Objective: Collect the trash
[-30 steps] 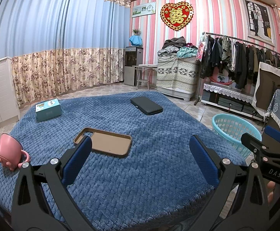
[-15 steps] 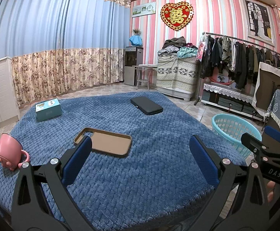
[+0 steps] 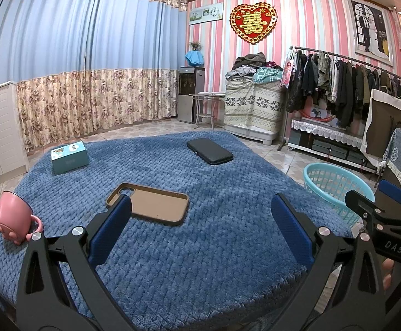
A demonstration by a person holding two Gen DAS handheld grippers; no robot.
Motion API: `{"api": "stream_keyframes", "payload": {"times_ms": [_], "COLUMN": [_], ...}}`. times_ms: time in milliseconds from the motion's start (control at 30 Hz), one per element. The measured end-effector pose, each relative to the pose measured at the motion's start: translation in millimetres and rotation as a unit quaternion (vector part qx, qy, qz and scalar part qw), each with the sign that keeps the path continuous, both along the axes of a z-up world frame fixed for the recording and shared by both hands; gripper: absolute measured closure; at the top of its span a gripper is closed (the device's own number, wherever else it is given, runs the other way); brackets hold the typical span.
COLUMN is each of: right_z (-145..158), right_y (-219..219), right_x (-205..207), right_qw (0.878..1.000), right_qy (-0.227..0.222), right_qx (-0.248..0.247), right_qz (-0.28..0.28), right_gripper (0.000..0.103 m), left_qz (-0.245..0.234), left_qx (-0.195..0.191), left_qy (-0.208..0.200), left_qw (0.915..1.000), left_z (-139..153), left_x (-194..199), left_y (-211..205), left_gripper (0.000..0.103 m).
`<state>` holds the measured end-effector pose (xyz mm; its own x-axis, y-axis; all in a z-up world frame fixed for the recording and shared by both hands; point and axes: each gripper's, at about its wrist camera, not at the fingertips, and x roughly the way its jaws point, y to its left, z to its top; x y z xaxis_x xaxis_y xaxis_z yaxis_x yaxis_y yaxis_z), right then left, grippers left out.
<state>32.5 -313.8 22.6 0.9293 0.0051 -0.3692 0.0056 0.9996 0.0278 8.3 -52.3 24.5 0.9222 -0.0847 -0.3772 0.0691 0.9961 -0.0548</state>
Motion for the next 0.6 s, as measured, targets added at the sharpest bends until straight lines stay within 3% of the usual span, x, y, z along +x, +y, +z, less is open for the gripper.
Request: {"api": "stream_keyframes", "payload": {"times_ms": [600], "right_z": [-0.7], "right_y": [-0.3], "right_x": [0.2], "right_qw": [1.0], "right_qy": [0.0], "right_qx": [0.0], "right_qz": [0.0], "right_gripper": [0.004], "left_qz": [0.0], "left_qx": [-0.004], "left_qy": [0.005], "left_qw": [1.0], "left_z": [6.5], "left_x": [2.1], "left_y": [3.2], "left_gripper": [0.005]}}
